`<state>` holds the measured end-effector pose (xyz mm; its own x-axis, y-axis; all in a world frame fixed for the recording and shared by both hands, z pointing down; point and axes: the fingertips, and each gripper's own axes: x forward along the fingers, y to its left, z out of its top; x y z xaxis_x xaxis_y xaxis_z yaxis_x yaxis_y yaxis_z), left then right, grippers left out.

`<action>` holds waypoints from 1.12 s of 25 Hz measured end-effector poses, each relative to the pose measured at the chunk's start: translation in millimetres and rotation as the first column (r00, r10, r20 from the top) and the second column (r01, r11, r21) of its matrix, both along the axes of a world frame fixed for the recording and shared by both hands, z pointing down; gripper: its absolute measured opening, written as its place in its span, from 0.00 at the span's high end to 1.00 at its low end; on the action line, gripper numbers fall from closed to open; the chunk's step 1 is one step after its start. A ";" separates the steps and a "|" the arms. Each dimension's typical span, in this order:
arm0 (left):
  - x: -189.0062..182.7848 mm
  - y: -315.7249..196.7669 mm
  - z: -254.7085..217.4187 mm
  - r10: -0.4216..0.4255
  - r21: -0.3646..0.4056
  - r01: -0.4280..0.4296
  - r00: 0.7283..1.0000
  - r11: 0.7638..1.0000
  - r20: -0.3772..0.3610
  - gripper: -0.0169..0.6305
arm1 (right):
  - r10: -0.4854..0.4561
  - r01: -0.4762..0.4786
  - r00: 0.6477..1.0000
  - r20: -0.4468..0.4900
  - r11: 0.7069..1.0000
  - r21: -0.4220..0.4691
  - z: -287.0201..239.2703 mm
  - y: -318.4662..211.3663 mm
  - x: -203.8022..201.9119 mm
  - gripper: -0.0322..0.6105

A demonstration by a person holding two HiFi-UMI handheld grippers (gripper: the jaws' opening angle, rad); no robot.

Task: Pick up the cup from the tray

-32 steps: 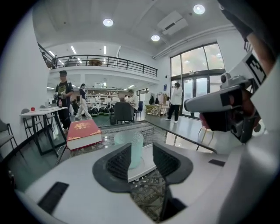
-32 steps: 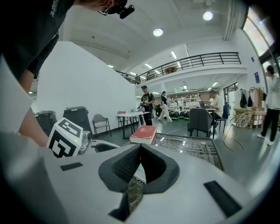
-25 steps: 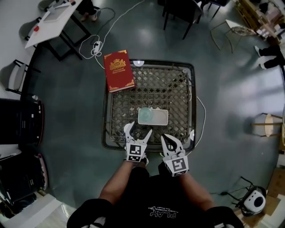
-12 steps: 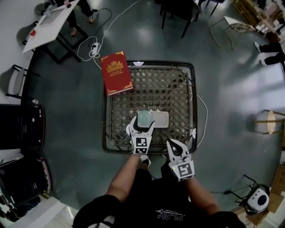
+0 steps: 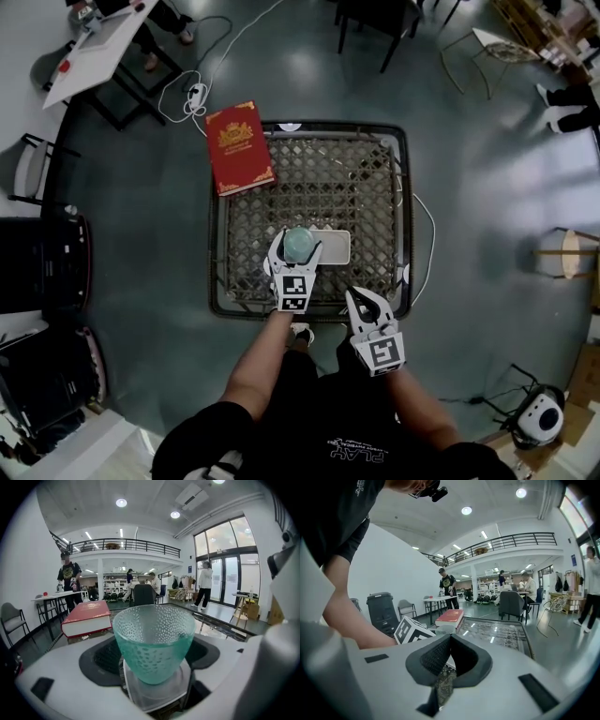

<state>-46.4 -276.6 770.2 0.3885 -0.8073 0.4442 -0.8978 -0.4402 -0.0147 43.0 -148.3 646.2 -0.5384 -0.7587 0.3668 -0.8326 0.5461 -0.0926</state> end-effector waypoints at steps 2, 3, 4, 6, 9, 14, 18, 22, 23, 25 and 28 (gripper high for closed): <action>0.0 -1.8 2.4 0.003 -0.006 -0.003 1.000 1.000 -0.001 0.38 | 0.003 -0.003 1.000 -0.001 1.000 0.002 3.2 -0.7 1.7 0.94; -0.1 -1.8 2.5 0.005 -0.009 -0.005 1.000 1.000 -0.004 0.38 | 0.003 -0.003 1.000 -0.003 1.000 -0.004 4.8 -0.1 2.8 0.94; -0.1 -2.1 1.7 0.006 -0.010 -0.007 1.000 1.000 -0.009 0.38 | 0.004 -0.004 1.000 -0.006 1.000 -0.012 6.2 0.2 4.3 0.94; 0.4 -2.7 -0.8 0.010 -0.010 -0.010 1.000 1.000 -0.020 0.39 | 0.004 -0.004 1.000 -0.017 1.000 -0.022 9.2 -0.6 7.6 0.94; -0.7 3.6 -5.6 0.022 -0.013 -0.023 0.999 1.000 -0.028 0.39 | 0.007 -0.008 1.000 -0.028 1.000 -0.024 14.7 -2.3 8.8 0.94; -6.1 13.1 -33.0 0.052 0.003 -0.052 0.998 0.999 -0.038 0.39 | 0.041 -0.041 0.999 -0.004 0.999 -0.035 15.0 -8.0 9.4 0.94; -0.8 28.3 -62.0 0.079 0.013 -0.078 0.995 0.997 -0.068 0.39 | 0.068 -0.068 0.998 0.003 0.997 -0.026 9.9 -13.8 11.5 0.94; 1.7 51.4 -87.0 0.151 0.042 -0.149 0.987 0.988 -0.045 0.39 | 0.077 -0.076 0.997 0.021 0.997 -0.007 5.5 -18.2 1.4 0.94; 3.8 55.6 -93.5 0.179 0.058 -0.177 0.983 0.983 -0.031 0.39 | 0.078 -0.078 0.997 0.027 0.997 0.001 3.8 -21.6 0.2 0.94; 5.9 66.0 -106.7 0.215 0.080 -0.213 0.977 0.974 -0.019 0.39 | 0.082 -0.082 0.996 0.037 0.996 0.016 -2.3 -24.6 -1.3 0.94; 2.9 82.1 -124.0 0.226 0.089 -0.223 0.974 0.971 -0.021 0.39 | 0.094 -0.096 0.995 0.043 0.995 0.039 -15.7 -22.3 -1.2 0.94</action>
